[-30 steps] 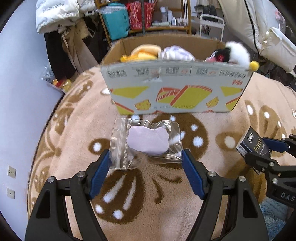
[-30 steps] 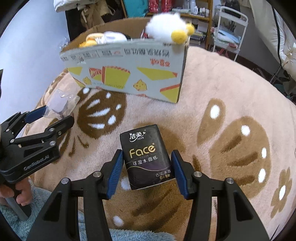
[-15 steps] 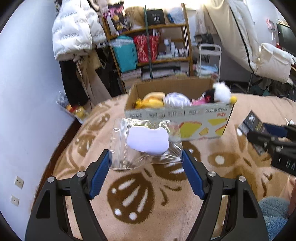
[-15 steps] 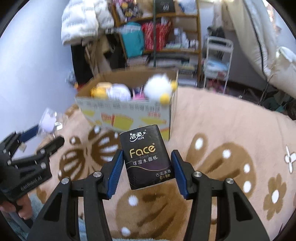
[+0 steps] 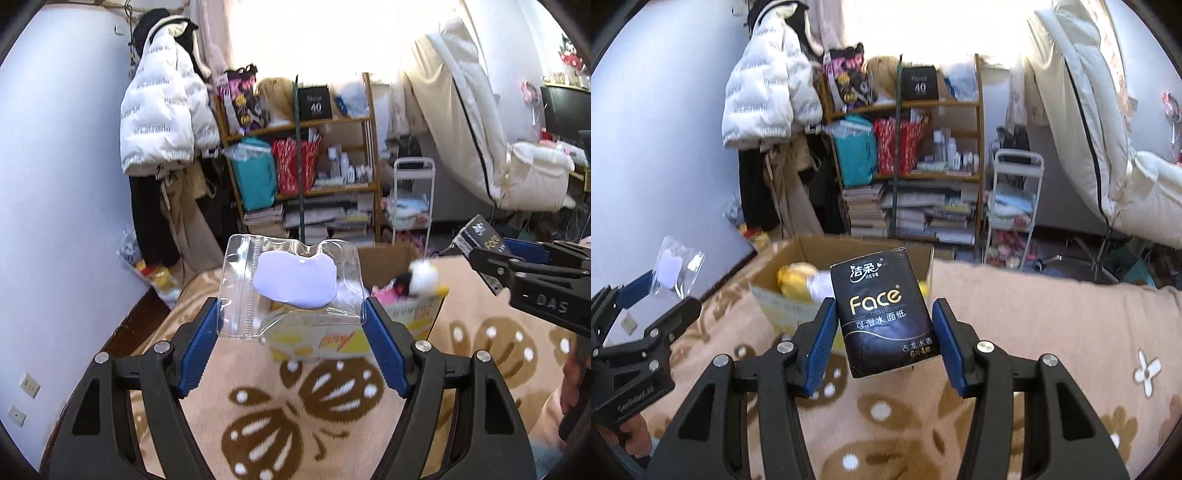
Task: Organize soft objects
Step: 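Lift the bag and tissue pack over the box and open both tools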
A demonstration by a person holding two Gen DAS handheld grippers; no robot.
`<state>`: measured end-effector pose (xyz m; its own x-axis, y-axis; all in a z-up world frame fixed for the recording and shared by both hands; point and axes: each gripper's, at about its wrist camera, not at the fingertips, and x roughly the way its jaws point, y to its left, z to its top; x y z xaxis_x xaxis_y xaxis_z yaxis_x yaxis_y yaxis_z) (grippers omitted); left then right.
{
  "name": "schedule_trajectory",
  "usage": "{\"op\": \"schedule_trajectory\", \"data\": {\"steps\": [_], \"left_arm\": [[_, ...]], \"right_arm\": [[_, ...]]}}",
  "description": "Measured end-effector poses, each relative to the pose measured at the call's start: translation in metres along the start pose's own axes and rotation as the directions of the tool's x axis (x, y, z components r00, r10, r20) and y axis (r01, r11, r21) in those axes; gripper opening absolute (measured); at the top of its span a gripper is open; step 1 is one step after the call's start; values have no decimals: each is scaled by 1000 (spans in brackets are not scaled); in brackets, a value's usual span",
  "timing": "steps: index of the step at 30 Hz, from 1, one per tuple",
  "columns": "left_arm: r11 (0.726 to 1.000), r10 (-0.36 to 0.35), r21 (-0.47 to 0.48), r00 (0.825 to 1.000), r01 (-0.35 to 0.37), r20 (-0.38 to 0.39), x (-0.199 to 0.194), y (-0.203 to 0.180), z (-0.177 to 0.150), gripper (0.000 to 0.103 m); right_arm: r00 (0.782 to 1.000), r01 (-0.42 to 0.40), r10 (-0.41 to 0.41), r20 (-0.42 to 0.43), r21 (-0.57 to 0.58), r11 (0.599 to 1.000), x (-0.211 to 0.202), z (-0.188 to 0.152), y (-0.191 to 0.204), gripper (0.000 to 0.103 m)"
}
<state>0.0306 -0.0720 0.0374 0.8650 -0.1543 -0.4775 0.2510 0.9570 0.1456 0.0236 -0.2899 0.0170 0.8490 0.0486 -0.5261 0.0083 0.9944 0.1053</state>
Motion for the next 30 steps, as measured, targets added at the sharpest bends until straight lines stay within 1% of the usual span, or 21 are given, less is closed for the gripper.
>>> {"op": "schedule_trajectory", "data": {"steps": [2, 8, 13, 16, 18, 22, 24, 27, 30], "left_arm": [[1000, 4, 7, 999, -4, 36, -2, -1, 11, 76], [999, 33, 18, 991, -36, 130, -1, -2, 38, 76], [999, 26, 14, 987, -29, 158, 13, -1, 54, 76], [1000, 2, 4, 987, -3, 158, 27, -3, 61, 76], [1000, 9, 13, 988, -11, 155, 37, -8, 62, 76], [1000, -6, 19, 991, 4, 132, 59, -14, 58, 76], [1000, -7, 20, 995, 5, 104, 74, -14, 54, 76], [1000, -15, -13, 999, 16, 52, 95, -9, 48, 76], [999, -15, -35, 1000, 15, 17, 112, -4, 42, 76]], "right_arm": [[999, 2, -1, 34, -17, 1000, -1, 11, 1, 56], [997, -3, 6, 77, -40, 999, 1, 36, 1, 56], [995, 15, -7, 103, -82, 996, 11, 53, 4, 56], [995, 12, -2, 104, -87, 996, 21, 55, 4, 56], [995, -9, 16, 94, -73, 997, 32, 55, 2, 56], [998, -10, 15, 62, -84, 996, 55, 49, 4, 56], [999, -13, 17, 41, -97, 995, 67, 45, 6, 56], [999, -32, 33, 2, -89, 995, 86, 38, 8, 56], [999, -34, 33, -12, -88, 996, 97, 33, 9, 56]]}}
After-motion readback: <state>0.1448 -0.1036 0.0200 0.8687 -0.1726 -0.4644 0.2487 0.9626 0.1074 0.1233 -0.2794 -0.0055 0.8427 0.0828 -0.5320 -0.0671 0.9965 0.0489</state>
